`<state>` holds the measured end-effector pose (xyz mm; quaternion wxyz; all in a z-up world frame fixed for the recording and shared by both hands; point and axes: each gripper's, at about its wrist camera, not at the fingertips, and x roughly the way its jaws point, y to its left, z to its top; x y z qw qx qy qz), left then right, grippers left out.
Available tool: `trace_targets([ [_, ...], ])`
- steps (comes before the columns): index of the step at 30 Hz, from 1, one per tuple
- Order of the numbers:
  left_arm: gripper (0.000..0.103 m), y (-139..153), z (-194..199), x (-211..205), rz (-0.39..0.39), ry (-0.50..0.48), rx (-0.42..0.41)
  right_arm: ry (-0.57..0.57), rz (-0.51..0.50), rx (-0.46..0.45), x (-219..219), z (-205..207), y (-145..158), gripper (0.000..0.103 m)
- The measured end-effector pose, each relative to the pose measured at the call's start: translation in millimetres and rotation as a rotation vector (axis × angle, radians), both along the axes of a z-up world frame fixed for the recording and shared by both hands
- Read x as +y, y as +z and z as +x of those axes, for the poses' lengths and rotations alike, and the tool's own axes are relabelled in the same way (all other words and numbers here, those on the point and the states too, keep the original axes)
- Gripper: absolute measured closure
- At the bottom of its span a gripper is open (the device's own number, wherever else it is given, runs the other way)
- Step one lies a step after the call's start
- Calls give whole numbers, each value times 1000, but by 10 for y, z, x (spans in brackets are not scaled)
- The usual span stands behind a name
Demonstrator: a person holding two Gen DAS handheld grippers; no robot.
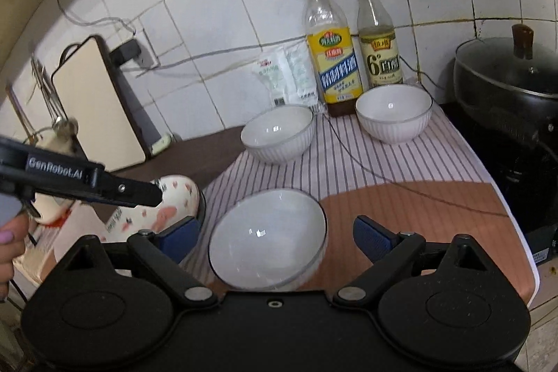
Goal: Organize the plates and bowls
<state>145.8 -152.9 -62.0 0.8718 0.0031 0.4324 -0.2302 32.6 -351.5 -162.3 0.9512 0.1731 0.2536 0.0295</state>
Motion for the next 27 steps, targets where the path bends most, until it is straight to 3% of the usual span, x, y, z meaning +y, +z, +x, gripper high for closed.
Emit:
trace_targets([
  [7,62,127,226,80,16,28,-34,-28,61,-6,-23,276,247,7],
  [13,60,88,570,50,-2,31,-43,-59,123,26,-58,707,243,12],
  [21,59,-183,1046,-196,-6,37,-45,-96,284,133,-246,1415,82,19],
  [27,59,-494,1426,-411,-22,70,3,-138,318,198,-330,1873,-49,22],
])
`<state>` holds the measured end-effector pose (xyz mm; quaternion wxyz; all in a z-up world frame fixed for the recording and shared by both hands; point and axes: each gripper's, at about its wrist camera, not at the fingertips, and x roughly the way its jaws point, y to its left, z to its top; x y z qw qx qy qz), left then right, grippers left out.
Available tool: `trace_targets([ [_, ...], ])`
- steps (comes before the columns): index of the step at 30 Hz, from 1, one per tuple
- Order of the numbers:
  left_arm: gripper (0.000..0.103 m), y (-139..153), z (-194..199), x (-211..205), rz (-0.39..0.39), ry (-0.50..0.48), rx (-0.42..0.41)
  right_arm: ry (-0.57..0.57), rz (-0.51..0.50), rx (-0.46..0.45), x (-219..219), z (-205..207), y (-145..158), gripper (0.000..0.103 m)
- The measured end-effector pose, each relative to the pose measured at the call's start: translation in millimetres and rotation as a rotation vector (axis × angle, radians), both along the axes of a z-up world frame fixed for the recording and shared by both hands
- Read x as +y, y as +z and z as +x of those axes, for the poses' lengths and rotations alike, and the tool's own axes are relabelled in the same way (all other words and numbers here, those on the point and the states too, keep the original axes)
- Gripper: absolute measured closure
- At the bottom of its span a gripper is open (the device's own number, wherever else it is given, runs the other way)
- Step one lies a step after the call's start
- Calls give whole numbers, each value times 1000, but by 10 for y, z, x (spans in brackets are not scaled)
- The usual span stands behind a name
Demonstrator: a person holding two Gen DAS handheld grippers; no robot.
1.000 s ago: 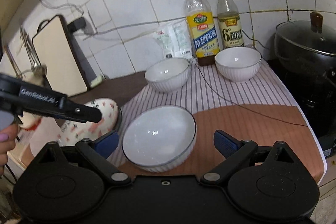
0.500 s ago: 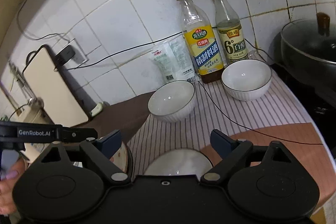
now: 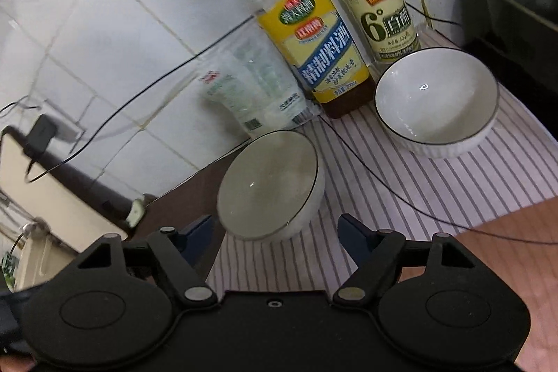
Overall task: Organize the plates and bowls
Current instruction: 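Grasp the rim of the nested white bowls with both tools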
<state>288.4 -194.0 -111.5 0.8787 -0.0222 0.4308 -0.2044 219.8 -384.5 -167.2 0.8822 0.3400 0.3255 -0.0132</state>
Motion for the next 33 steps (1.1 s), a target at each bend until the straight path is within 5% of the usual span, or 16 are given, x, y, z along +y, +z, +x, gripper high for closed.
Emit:
trace_targets([
  [7,63,-302,380,-166,13,11,59,-64,58,83,-147,391,-227,43],
  [11,74,-438,519,-172,2,12,98,-88,36,122,-149,543,-322,51],
  [16,88,-473,560,-226,-5,-24,99,-79,27,134,-118,634,-398,82],
  [33,90,-296,360,-240,57,-51,69,-82,-3,122,-7,483,-271,85],
])
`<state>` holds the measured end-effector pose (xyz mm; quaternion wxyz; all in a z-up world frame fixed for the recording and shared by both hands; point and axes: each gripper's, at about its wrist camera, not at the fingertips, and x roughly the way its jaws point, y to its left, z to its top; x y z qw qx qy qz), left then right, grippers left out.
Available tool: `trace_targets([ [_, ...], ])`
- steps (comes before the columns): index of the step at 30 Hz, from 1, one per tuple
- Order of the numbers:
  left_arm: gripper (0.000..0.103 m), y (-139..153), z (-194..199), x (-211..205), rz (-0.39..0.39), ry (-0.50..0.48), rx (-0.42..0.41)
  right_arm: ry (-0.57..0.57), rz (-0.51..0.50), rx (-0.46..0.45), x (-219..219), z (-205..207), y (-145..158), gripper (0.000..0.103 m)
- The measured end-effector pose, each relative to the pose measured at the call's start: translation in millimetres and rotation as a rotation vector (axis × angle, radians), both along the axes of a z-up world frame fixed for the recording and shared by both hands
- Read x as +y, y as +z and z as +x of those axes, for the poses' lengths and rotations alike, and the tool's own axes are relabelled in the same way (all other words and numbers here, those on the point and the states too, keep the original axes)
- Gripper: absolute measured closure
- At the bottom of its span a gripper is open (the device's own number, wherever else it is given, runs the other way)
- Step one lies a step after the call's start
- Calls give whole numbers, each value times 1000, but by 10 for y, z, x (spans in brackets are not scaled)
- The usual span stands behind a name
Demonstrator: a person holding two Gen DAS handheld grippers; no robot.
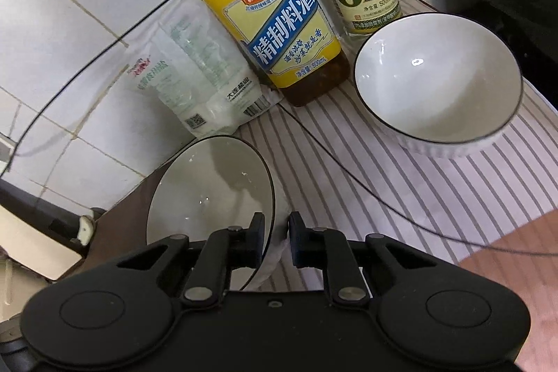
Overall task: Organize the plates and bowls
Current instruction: 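Grasp the rim of the nested white bowls with both tools, then lift the nested bowls with both tools and carry them beside the plate stack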
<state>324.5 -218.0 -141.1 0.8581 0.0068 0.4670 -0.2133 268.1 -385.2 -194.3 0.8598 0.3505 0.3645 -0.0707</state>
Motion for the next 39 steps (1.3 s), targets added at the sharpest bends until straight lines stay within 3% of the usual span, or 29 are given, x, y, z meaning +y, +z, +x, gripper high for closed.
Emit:
trace_targets([
  [15,90,685,-812,224,14,-31,-111,8,-2,-86,196,-782,566,85],
  [23,90,918,-1234,303,14,-47,-124,23,-5,-110,264,-1243,743,84],
  [34,90,757,-1616,245,50,-81,-83,14,-1,-77,307,-1685,513,84],
  [39,91,621,-1700,285,5,-73,-32,-22,35,-58,287,-1870,377,83],
])
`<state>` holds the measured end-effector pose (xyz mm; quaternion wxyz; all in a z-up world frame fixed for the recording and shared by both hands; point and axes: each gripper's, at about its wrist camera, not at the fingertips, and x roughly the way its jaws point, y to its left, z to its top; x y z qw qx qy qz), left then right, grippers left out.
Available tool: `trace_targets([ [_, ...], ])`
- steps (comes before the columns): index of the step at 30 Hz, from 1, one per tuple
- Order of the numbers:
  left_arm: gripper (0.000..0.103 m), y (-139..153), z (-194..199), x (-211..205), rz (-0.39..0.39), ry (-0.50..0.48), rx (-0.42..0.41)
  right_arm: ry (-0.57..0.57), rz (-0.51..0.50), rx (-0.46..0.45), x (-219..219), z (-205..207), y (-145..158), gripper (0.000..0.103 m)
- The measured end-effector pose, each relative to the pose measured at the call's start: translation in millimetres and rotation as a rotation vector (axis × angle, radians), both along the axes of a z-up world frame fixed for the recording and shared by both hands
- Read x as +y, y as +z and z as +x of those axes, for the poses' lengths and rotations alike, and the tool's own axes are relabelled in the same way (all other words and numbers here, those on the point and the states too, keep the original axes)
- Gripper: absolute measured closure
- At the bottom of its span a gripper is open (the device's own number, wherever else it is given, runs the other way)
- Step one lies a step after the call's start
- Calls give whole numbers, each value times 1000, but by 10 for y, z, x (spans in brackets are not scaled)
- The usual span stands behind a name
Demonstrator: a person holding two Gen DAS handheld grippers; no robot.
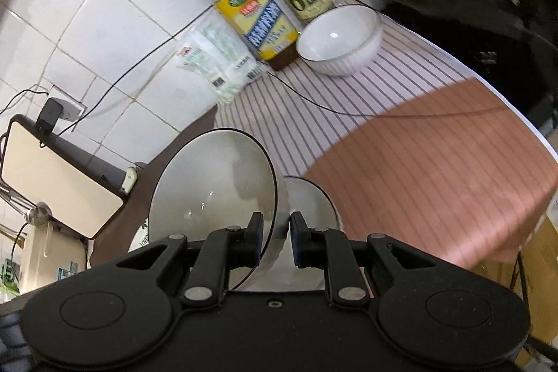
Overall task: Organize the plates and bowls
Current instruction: 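Lift the nested bowls with both tools and carry them beside the plate stack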
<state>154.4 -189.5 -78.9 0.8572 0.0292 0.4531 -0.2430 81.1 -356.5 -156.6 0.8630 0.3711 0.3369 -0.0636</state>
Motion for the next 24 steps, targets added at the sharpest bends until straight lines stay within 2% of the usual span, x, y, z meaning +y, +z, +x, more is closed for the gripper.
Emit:
trace_targets([
  [7,91,-191,-44,2,0,0,48,2,-75,18,73,-39,-44,83],
  [21,91,-318,-58,-91,63,-13,51,65,-278,56,262,-10,-134,83],
  [24,91,-311,-63,-76,31,-27,42,67,-333,72,296,-18,-99,83],
])
